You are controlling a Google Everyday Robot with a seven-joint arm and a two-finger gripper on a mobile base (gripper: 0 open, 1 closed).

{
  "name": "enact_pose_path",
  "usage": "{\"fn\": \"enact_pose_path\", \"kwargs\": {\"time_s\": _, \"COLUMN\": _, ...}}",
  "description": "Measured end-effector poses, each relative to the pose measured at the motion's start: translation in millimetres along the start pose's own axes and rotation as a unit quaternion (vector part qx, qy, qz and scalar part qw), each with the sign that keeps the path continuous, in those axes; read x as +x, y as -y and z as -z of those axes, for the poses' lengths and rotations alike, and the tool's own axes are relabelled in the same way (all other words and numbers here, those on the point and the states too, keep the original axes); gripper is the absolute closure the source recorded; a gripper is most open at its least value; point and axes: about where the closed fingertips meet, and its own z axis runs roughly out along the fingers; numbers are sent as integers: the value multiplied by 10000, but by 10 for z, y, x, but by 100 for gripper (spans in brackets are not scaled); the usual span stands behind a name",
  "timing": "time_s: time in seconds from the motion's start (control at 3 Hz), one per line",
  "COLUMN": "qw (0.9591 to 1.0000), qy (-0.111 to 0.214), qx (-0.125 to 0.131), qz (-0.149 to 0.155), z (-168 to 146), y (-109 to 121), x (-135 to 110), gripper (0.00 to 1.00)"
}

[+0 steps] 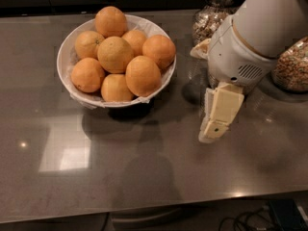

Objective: Pick orange from white bowl

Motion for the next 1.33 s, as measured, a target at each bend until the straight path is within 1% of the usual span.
{"fn": "enact_pose_path", "kwargs": {"time_s": 0.33, "qw": 10000, "qy": 0, "qx": 0, "qz": 0, "z": 0, "y": 0, "x": 0, "gripper": 0}}
{"fn": "enact_pose_path", "kwargs": {"time_s": 0.67, "qw": 9993, "qy": 286, "qx": 237, "qz": -102, "z": -27, "y": 126, "x": -148, "gripper": 0}}
{"fn": "enact_pose_path", "kwargs": {"time_s": 1.0, "qw": 9926, "qy": 940, "qx": 742, "qz": -216, "z": 40, "y": 477, "x": -619, "gripper": 0}}
{"fn": "enact_pose_path", "kwargs": {"time_s": 1.33, "qw": 9816, "qy": 1532, "qx": 991, "qz": -569, "z": 116, "y": 731, "x": -912, "gripper": 0}}
